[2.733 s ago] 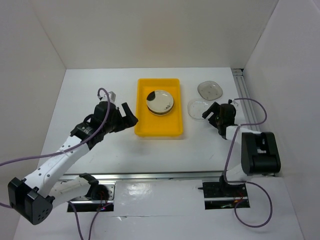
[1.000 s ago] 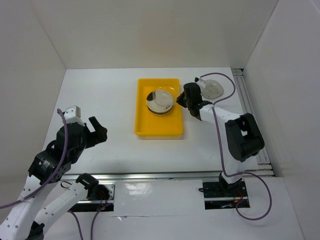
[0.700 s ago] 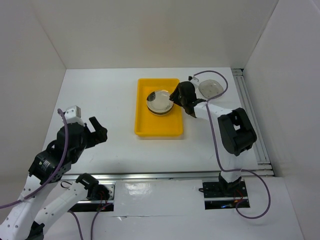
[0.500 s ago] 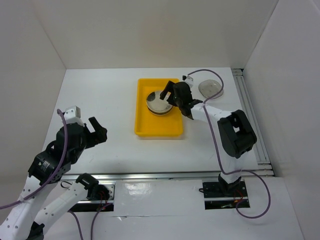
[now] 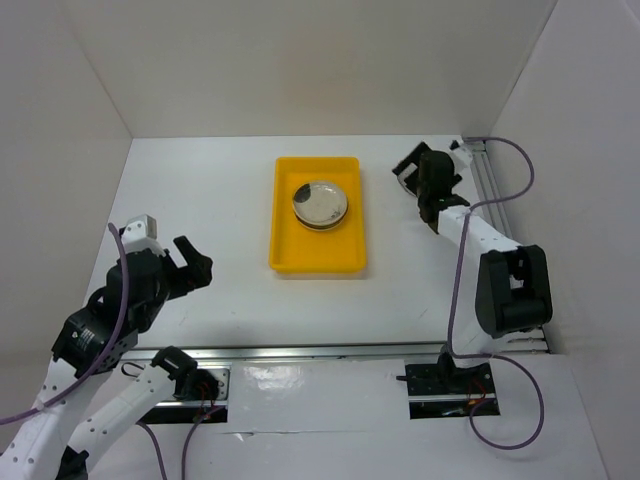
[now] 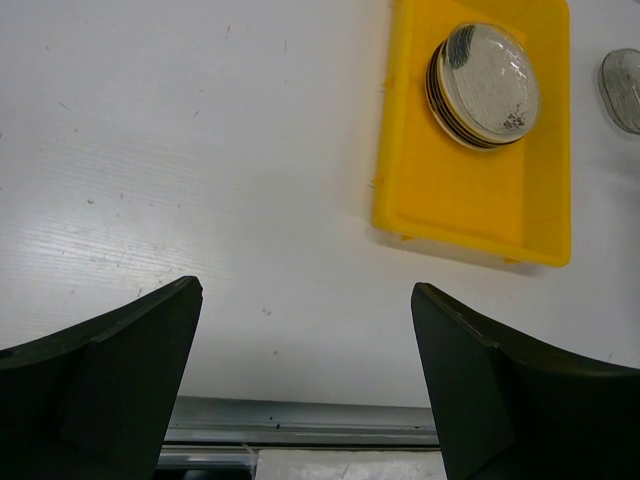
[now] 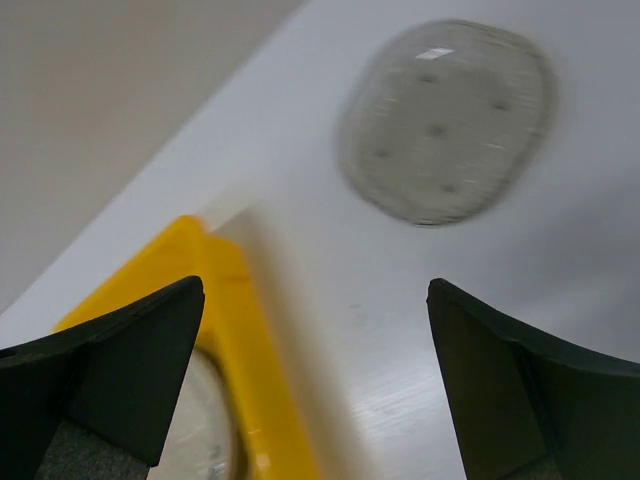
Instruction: Place the plates into the plastic bin on the countertop
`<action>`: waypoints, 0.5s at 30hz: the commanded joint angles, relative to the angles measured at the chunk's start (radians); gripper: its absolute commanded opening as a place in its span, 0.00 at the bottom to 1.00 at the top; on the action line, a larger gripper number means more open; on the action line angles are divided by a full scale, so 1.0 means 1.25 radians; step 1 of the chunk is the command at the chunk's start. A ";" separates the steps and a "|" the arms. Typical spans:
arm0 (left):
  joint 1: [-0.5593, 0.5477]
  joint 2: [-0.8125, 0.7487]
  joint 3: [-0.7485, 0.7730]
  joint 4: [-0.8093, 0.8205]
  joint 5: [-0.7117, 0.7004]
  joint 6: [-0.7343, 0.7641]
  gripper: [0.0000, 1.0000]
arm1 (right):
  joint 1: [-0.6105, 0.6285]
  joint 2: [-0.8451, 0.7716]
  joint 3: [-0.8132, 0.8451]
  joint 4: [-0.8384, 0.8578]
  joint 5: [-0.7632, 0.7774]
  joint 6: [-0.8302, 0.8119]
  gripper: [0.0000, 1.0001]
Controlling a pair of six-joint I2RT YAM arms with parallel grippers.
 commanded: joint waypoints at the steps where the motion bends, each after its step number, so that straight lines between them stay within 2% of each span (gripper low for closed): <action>1: 0.003 -0.014 -0.004 0.039 0.015 0.019 0.99 | -0.076 0.043 -0.072 -0.017 0.004 0.039 1.00; 9: 0.003 0.009 -0.004 0.046 0.031 0.033 0.99 | -0.200 0.082 -0.123 0.141 -0.044 0.066 0.97; 15: 0.003 0.002 -0.004 0.046 0.031 0.033 0.99 | -0.216 0.200 -0.010 0.128 -0.081 0.066 0.96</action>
